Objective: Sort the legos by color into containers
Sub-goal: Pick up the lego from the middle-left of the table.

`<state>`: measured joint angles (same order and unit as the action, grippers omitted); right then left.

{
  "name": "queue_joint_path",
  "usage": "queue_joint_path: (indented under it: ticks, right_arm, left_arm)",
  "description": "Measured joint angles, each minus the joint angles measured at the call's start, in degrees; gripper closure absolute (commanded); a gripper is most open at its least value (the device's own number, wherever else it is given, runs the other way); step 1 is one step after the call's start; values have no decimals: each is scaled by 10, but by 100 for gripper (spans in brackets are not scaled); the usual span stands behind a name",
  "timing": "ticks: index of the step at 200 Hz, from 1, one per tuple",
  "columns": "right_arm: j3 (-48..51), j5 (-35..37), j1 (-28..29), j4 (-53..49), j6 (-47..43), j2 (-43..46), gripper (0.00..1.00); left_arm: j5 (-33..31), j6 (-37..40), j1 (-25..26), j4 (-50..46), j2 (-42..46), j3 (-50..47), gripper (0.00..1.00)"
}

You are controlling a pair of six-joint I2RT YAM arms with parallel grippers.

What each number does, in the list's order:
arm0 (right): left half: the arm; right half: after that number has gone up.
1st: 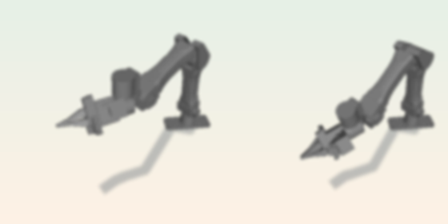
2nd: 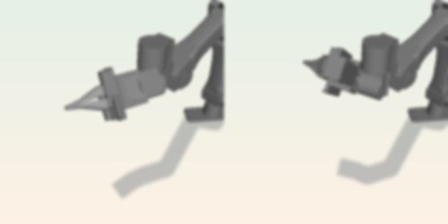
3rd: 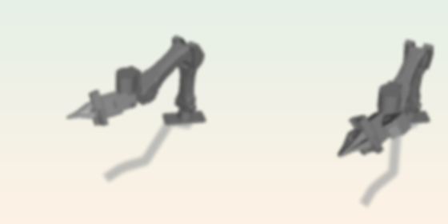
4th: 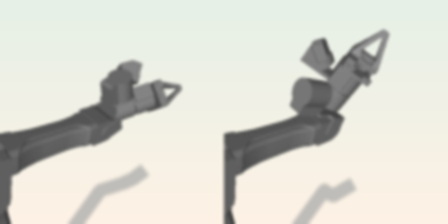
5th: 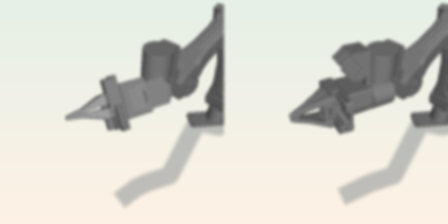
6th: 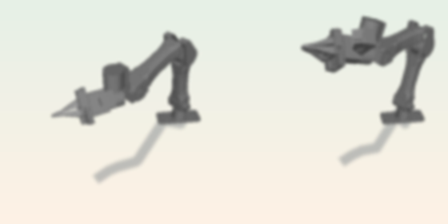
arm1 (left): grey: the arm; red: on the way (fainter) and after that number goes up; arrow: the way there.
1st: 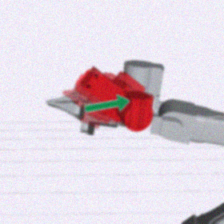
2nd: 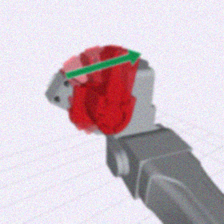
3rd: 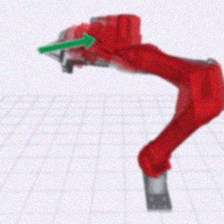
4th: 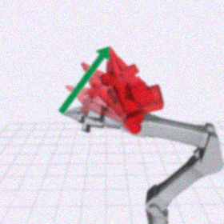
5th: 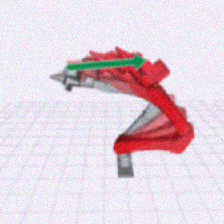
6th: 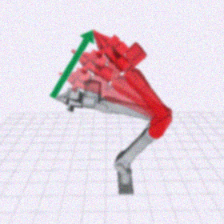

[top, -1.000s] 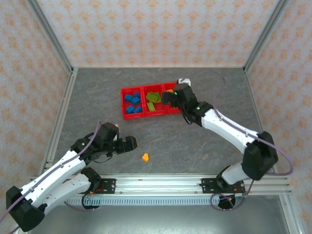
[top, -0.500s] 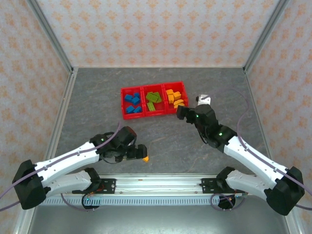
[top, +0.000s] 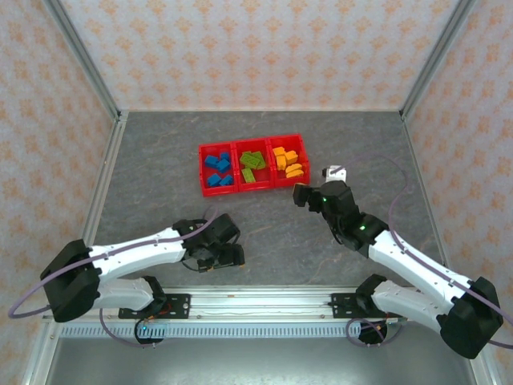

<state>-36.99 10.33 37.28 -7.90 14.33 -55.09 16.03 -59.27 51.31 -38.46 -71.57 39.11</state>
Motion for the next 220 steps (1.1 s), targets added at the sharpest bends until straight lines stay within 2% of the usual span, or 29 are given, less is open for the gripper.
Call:
queue_joint_path:
  ticks: [88, 167, 220]
  right_arm:
    - [18, 0, 0, -2, -37, 16, 0]
    - [21, 0, 0, -2, -40, 17, 0]
    - [21, 0, 0, -2, -43, 2, 0]
  left_arm:
    - [-15, 3, 1, 22, -90, 86, 20]
    - [-32, 8, 8, 12, -123, 89, 21]
    - [-36, 13, 8, 13, -143, 84, 31]
